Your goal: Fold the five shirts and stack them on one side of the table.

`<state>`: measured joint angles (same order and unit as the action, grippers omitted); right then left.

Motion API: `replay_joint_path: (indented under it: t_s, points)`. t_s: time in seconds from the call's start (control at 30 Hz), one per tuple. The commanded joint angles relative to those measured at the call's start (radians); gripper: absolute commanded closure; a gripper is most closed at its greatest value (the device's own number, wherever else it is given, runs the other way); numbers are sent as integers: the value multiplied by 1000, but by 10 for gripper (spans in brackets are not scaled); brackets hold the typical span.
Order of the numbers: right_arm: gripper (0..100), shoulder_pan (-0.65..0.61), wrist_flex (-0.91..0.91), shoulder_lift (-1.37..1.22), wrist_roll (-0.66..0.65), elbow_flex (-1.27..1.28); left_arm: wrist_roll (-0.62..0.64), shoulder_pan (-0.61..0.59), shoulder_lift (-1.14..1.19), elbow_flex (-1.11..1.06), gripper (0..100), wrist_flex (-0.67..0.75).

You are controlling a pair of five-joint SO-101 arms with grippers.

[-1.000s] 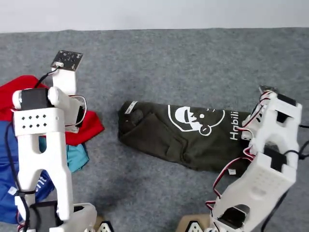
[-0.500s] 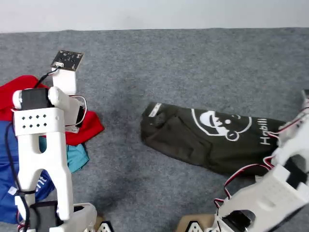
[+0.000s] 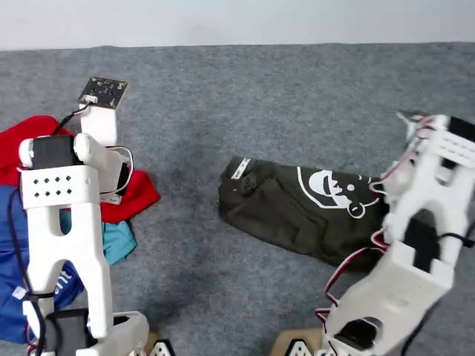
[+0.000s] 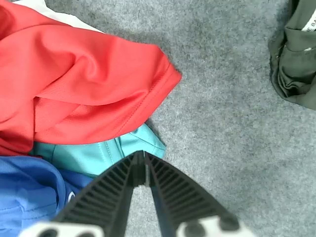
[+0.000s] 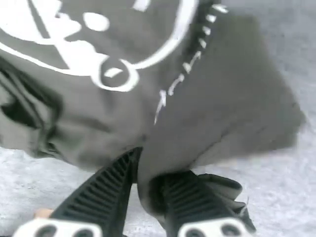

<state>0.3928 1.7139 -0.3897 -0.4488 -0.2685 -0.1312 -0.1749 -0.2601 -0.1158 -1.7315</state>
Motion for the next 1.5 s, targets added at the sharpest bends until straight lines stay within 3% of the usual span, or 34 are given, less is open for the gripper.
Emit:
replay_joint_path:
  t_s: [0.0,0.43,0.77,1.23,1.47]
  points:
    - [989,-87,13,74,18,-54,3,-2,-40,-1,997,-21]
    - [988,-417,12,150,109,-114,6,0,-40,-1,997,-20]
    - [988,-618,4,61,164,-209,3,0,-40,1,997,-20]
    - [988,-780,-82,-113,166,-210,2,0,-38,-2,997,9]
    - [988,-803,-65,-151,163,-302,2,0,-34,-4,997,23]
